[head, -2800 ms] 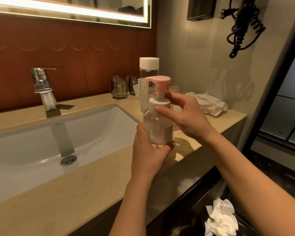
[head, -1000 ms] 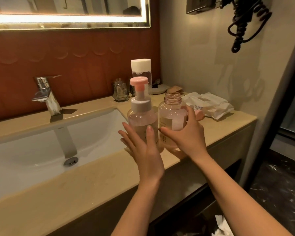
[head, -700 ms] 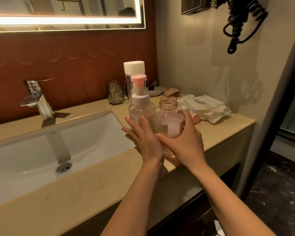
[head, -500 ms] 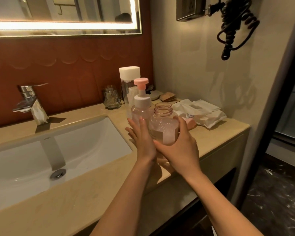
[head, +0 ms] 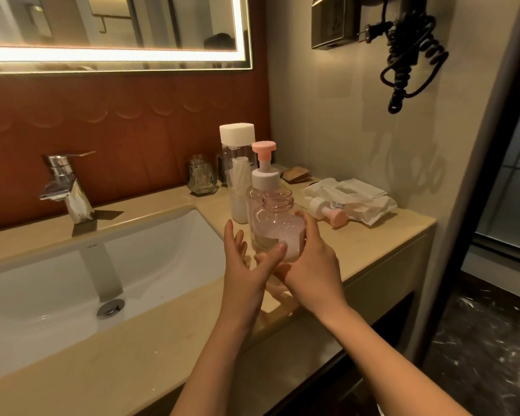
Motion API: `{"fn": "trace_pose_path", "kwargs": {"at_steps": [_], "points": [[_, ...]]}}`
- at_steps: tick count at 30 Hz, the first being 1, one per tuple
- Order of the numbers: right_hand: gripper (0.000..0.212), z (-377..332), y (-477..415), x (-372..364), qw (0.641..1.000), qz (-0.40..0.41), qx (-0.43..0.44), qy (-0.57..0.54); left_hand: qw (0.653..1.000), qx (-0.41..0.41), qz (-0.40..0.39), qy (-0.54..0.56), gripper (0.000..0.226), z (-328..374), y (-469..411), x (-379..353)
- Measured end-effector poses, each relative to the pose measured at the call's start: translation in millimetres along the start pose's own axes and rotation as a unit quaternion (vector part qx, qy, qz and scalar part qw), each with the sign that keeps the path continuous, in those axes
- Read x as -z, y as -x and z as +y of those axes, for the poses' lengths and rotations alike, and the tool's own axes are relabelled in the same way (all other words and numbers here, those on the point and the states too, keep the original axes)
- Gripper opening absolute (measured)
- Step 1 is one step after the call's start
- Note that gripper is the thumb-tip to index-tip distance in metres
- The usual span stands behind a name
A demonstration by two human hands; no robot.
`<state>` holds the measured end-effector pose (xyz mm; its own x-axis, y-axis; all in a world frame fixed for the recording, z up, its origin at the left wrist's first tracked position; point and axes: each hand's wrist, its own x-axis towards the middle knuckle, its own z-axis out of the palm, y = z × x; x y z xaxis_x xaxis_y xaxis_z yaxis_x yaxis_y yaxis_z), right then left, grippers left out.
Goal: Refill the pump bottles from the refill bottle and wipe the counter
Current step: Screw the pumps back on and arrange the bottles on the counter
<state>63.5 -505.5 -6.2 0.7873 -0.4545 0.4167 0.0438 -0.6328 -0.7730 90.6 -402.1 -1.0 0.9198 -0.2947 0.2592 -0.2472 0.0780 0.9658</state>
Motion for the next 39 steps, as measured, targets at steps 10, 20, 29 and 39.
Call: {"fn": "trace_pose_path", "kwargs": {"at_steps": [10, 20, 29, 39], "points": [[0.099, -17, 13, -20, 0.998, -0.049, 0.028, -0.017, 0.999, -0.028, -0.001, -0.032, 0.130, 2, 12, 15], [0.089, -17, 9, -8, 0.997, -0.056, 0.059, 0.006, 0.999, -0.038, -0.001, -0.040, 0.131, 6, 17, 14], [0.050, 18, -14, 15, 0.994, 0.070, 0.053, -0.065, 0.994, -0.067, 0.003, -0.089, 0.124, 0, 15, 15], [0.044, 85, -93, 31, 0.967, 0.083, -0.067, 0.232, 0.993, -0.073, 0.005, -0.098, 0.121, -3, 15, 14]]}}
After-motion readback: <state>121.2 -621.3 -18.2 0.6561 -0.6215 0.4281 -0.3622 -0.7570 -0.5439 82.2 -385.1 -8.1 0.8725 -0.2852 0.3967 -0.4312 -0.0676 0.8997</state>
